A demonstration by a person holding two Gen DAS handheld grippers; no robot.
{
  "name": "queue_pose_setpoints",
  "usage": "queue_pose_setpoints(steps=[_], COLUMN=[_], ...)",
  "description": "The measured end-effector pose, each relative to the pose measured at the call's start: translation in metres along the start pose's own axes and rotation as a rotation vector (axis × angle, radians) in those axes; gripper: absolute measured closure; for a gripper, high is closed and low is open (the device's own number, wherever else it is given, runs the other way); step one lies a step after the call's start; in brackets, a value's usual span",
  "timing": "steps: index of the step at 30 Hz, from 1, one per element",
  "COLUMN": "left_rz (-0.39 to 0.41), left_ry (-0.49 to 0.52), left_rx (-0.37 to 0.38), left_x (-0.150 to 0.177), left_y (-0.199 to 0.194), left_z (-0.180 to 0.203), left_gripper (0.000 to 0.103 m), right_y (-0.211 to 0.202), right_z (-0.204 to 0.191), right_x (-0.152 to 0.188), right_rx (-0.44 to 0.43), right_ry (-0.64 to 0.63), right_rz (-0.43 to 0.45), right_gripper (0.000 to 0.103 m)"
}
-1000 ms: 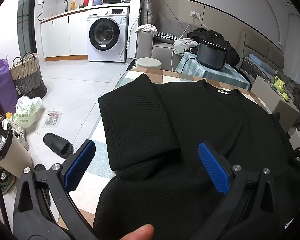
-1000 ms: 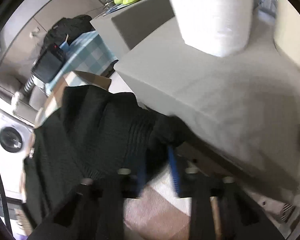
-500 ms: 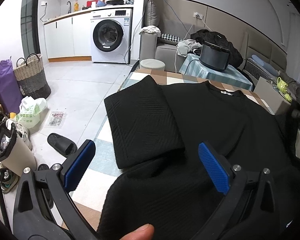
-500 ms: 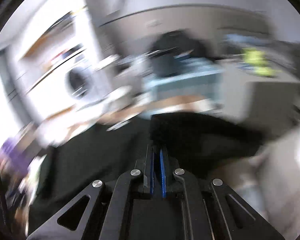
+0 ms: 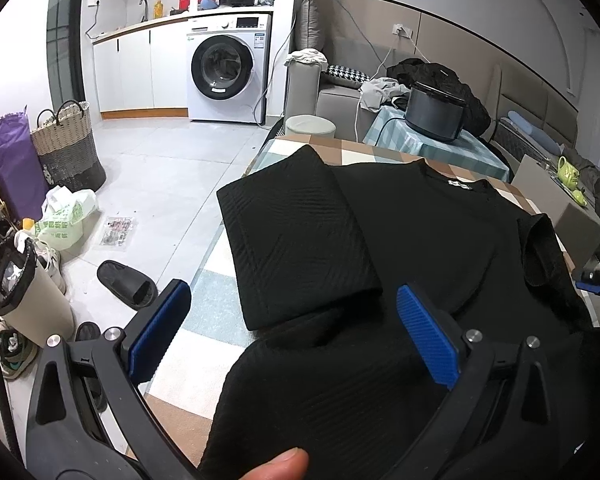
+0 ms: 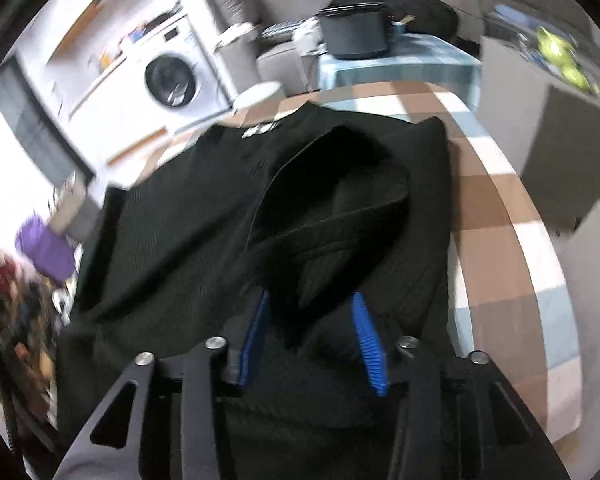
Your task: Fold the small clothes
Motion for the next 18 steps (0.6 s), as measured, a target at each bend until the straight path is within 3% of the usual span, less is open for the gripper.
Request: queue_pose_setpoints(steps=[4,9,10,13,15,18], left_rz=[0.004,-0.002,-0.001,-0.007,-0.012,-0.023], left_ry=[-0.002,-0.016,-0.01,-0.008,-0.018,-0.048], left_rx=[-0.01,-0.009,-0.01,-0.017,-0.019,-0.03], left_x=[-0.002,-0.001,-0.001,-0.001,-0.001,-0.001], left_y=[0.001,0.004,0.004,0.005,0.005,0.008], left_z=[-0.004,-0.007,-0.007,-0.009,-0.011,-0.019], left_gripper=[0.001,0.001,0.001,0.001,0.001,0.001], right_y=[0.015,0.036,0.044,0.051,0.04,0.027], right_z=[0.011,0.008,-0.005,-0.066,-0.083,-0.063], right_x=[-0.013,-0.027,-0.031,-0.028,-0.022,-0.02], right_rx=[0.021,0.057,0.017,-0.217,-0.197,-0.094], right_ry=[0.23,0.314,0.308,0.133,-0.005,0.016], right_rz=[0.022,0.071,0.078,-0.013,-0.006,0.025], right_gripper=[0.051,0.051,0.052,0.052,0.052,0.052])
Point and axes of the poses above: each gripper's, at about its wrist camera, not at the fingertips, and y roughly the way its jaws point, z to its right, x to its underside, the point moved 6 cm from there along y, roughly the way its jaws point, and after that the axes turned 12 degrees about z, right-handed, at the moved point
